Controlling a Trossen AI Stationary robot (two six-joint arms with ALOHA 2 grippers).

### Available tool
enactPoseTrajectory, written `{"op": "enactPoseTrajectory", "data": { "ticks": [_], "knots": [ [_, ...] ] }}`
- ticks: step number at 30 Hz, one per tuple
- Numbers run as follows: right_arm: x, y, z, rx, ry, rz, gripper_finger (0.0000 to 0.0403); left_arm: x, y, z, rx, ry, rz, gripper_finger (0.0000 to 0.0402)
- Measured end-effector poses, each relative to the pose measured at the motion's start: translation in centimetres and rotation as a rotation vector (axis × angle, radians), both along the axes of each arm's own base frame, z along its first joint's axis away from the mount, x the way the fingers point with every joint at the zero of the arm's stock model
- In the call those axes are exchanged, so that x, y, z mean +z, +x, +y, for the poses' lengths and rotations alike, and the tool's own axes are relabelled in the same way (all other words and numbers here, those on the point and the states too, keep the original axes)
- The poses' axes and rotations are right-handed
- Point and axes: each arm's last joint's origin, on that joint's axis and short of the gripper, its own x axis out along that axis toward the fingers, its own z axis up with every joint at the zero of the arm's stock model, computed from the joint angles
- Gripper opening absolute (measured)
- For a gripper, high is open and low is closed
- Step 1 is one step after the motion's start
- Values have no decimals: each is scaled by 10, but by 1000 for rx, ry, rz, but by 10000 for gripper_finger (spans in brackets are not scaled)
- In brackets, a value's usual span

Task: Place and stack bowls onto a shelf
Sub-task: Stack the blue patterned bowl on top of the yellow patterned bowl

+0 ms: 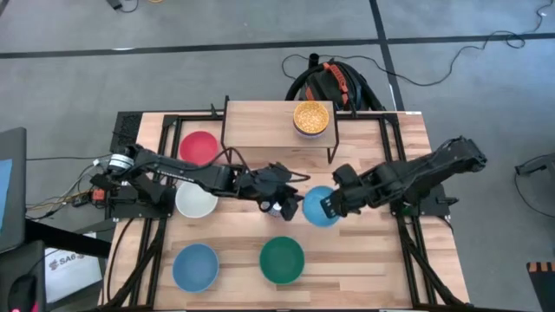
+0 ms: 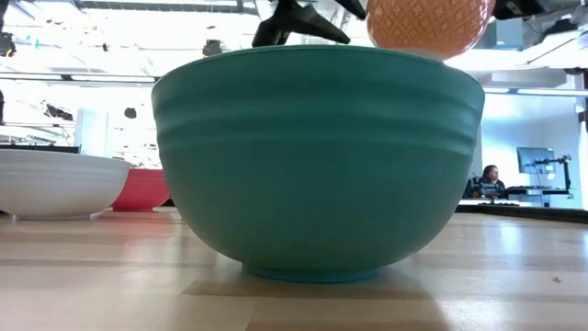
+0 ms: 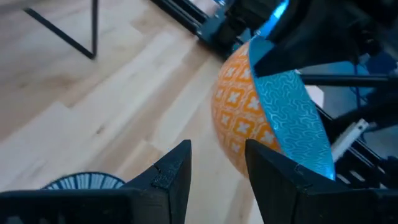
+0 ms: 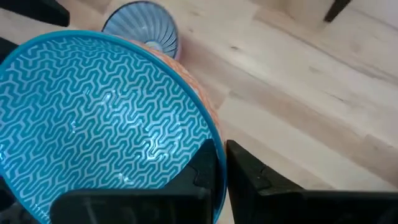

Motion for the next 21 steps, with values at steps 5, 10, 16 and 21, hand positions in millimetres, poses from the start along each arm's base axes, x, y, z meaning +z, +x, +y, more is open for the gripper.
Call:
{"op": "enactPoseTrajectory", "data": {
  "ticks": [5,10,16,21],
  "knots": [
    [0,0,-18,-40,-81,39,42,8,2,11,46,9,-20,135],
    [0,0,-28,-65,-167,55,42,9,3,20,110,28,-29,135],
    [0,-3,-39,-104,-241,91,42,11,4,24,150,42,-42,135],
    [0,-1,-46,-132,-253,89,42,14,4,26,192,76,-71,135]
  ]
}}
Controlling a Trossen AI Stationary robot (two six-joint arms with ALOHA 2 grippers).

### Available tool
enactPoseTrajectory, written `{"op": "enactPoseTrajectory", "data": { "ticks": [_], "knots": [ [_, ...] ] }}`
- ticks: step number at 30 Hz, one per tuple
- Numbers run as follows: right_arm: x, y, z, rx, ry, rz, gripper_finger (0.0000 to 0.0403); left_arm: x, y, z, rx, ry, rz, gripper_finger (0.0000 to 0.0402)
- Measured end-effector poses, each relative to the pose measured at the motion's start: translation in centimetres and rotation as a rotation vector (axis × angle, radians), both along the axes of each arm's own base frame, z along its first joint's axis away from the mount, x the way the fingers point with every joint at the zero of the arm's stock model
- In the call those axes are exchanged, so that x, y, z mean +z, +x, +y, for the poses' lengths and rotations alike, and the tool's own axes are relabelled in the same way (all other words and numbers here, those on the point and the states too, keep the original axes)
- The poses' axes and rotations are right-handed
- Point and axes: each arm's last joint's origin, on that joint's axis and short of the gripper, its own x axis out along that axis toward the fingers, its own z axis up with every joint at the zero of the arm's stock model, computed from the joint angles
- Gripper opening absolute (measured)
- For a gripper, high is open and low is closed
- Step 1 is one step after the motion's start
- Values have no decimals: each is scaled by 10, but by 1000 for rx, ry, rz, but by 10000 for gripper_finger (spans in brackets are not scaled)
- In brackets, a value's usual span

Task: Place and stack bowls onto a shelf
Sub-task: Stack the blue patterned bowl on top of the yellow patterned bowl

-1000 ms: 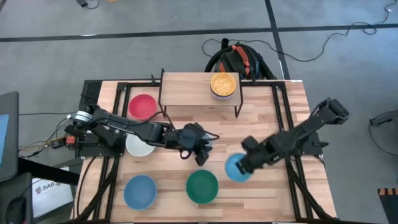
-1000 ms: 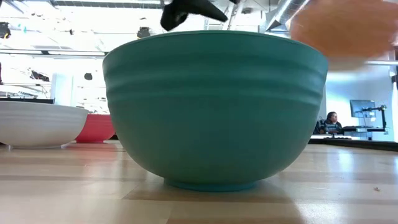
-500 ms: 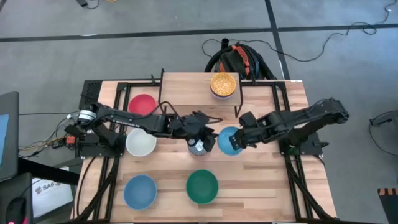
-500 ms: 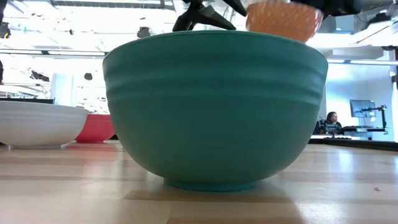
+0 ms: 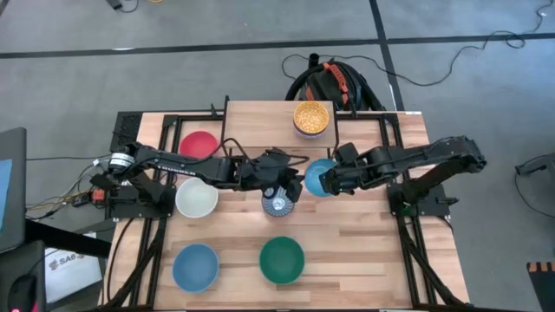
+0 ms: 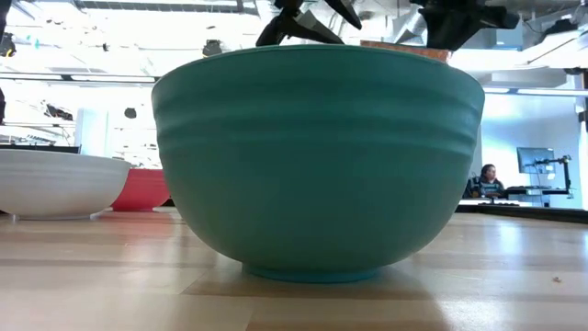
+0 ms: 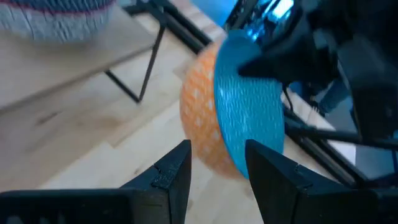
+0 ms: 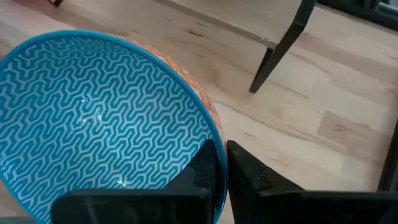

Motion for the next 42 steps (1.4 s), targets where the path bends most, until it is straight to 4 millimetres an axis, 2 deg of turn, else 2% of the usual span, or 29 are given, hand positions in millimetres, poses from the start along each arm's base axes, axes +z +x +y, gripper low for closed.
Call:
{"op": "enactPoseTrajectory", "data": {
  "ticks": [10,16,24,32,42],
  "knots": [
    [2,7,-5,0,-60,-57,43,6,2,16,67,131,-20,135],
    [10,11,-4,55,-107,-88,44,-7,12,30,32,159,20,135],
    [17,8,-1,169,-150,-20,46,-11,17,31,18,186,16,130],
    [35,6,2,305,-200,10,54,-11,17,32,44,171,3,68],
    [73,3,4,423,-180,-86,84,-10,18,32,49,145,-22,56]
  ]
}}
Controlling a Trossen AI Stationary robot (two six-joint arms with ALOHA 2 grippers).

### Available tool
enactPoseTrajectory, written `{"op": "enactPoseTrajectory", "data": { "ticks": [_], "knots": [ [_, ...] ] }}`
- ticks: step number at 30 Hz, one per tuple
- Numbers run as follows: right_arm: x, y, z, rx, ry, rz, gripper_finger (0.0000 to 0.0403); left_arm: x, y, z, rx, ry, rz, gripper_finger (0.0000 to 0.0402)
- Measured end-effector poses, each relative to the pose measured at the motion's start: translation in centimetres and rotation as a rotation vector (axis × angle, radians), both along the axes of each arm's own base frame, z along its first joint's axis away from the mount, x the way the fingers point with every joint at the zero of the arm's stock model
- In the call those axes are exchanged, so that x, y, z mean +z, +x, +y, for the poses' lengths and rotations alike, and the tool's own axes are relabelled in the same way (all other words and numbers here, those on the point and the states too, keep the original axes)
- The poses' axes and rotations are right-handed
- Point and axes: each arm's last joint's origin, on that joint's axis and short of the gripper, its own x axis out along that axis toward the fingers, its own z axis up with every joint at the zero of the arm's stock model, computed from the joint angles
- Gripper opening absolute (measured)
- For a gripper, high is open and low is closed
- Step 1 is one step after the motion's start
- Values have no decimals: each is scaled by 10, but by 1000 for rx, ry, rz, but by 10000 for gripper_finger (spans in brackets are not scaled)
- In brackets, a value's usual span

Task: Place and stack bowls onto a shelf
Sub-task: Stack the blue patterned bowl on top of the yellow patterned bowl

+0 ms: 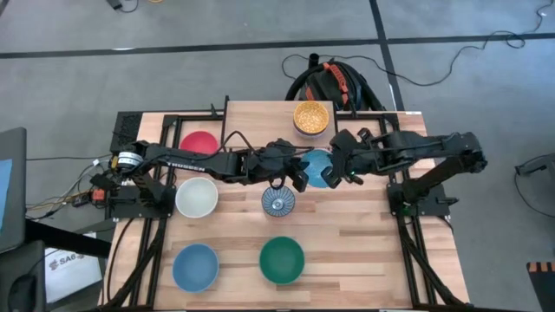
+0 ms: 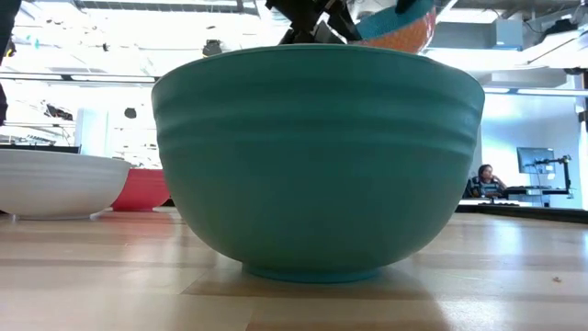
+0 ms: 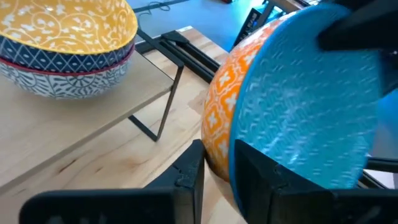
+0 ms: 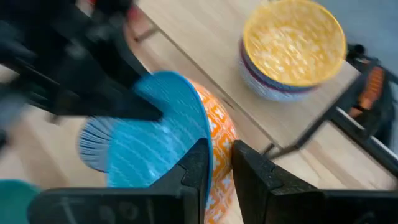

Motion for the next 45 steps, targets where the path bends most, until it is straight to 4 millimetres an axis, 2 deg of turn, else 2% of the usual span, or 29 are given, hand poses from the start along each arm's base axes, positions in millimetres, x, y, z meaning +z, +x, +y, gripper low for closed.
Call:
{"op": "enactPoseTrajectory", "data": {
  "ticks": [2,6,14,16,18,23,29,34,37,40,45],
  "knots": [
    [7,2,1,21,32,-51,84,-1,0,0,1,5,3,49],
    [13,8,5,88,69,-113,73,-1,1,2,14,34,2,8],
    [15,11,4,95,48,-145,31,0,1,6,40,23,-10,2],
    [17,6,3,77,29,-149,26,3,-1,12,51,23,-10,2],
    [24,-3,-2,46,24,-186,26,16,-3,23,75,33,11,2],
    [48,-33,-22,-20,71,-298,49,69,-12,69,128,47,67,1],
    [56,-54,-39,-95,100,-334,68,91,-21,134,139,-40,166,1],
    [55,-62,-46,-127,105,-303,80,86,-22,184,94,-198,205,2],
    [53,-63,-50,-150,100,-280,85,80,-14,202,82,-241,218,2],
    [49,-61,-54,-173,97,-244,88,84,-6,210,56,-233,220,3],
    [44,-61,-60,-198,107,-185,88,68,-3,211,6,-235,291,3]
  ]
}}
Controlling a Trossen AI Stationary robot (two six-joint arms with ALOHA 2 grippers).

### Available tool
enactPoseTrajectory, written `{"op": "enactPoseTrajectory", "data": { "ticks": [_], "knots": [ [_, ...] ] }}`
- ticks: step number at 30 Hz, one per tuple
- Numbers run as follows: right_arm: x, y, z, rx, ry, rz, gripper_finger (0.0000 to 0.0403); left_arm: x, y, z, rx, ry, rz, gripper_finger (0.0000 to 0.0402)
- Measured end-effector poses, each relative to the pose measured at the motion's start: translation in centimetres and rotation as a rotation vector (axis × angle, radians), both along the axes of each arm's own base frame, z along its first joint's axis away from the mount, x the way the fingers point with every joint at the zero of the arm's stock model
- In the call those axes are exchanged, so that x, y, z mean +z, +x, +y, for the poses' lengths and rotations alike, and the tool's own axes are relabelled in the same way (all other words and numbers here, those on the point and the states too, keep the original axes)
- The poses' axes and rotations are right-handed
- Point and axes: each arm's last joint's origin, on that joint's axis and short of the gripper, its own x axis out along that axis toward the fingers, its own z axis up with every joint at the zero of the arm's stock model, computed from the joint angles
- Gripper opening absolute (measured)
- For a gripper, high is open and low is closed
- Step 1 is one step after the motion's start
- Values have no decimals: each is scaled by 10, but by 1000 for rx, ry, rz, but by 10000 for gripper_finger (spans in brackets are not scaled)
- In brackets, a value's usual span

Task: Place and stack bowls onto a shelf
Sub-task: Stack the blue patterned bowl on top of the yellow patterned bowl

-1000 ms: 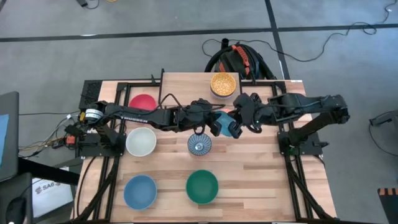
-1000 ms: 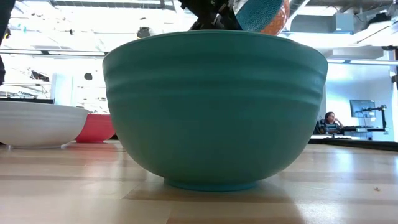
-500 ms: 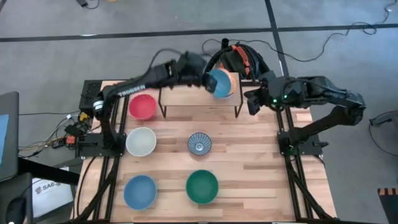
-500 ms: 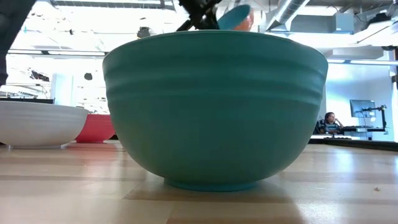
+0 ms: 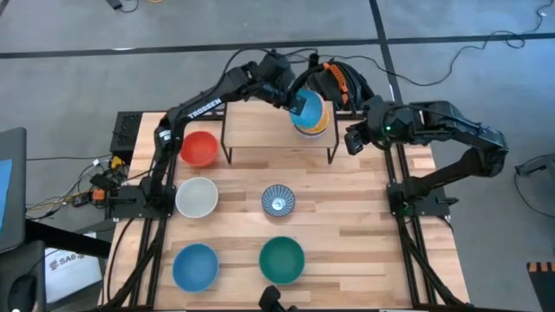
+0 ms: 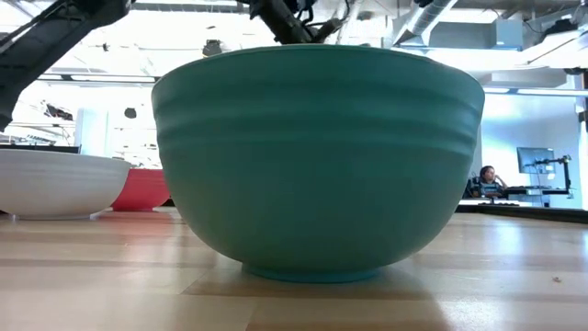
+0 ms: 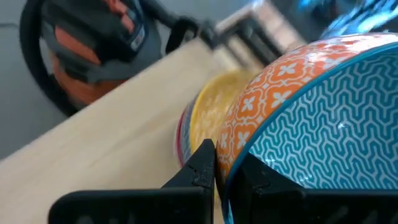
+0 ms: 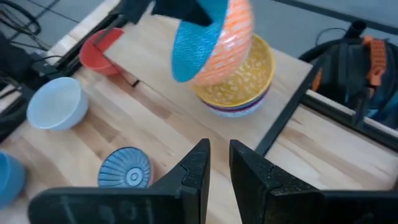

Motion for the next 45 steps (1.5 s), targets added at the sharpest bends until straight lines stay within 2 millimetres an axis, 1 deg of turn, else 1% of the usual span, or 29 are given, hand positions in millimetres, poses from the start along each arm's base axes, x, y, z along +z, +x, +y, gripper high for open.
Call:
{"op": "enactPoseTrajectory", "data": {
  "ticks": [4,9,12,15,18,23,28,32,35,38,41,45],
  "knots": [
    [-6,3,-7,-29,5,27,88,-3,-3,-2,-12,25,68,3],
    [-14,8,-19,-38,27,60,88,-4,-1,-4,-10,69,91,4],
    [-15,15,-23,-23,29,56,88,-4,-1,-5,-10,74,97,4],
    [-13,17,-27,-16,17,26,88,-3,-1,-4,-11,77,90,8],
    [-13,18,-28,-18,16,20,88,-3,-1,-4,-11,80,83,25],
    [-11,18,-33,-16,11,12,88,-2,0,-4,-22,70,64,71],
    [-13,29,-42,-6,-23,4,88,-2,1,-5,-6,51,55,119],
    [-15,38,-53,23,-29,-6,88,0,-1,-5,3,41,50,141],
    [-19,41,-62,27,-25,23,88,7,-5,-8,7,50,39,146],
    [-22,38,-70,5,-23,51,88,13,-11,-10,32,84,61,145],
    [-25,35,-80,-23,-30,51,88,9,-14,-15,52,100,146,140],
    [-45,29,-97,-21,62,43,87,2,-8,-26,18,96,181,135]
  ]
}}
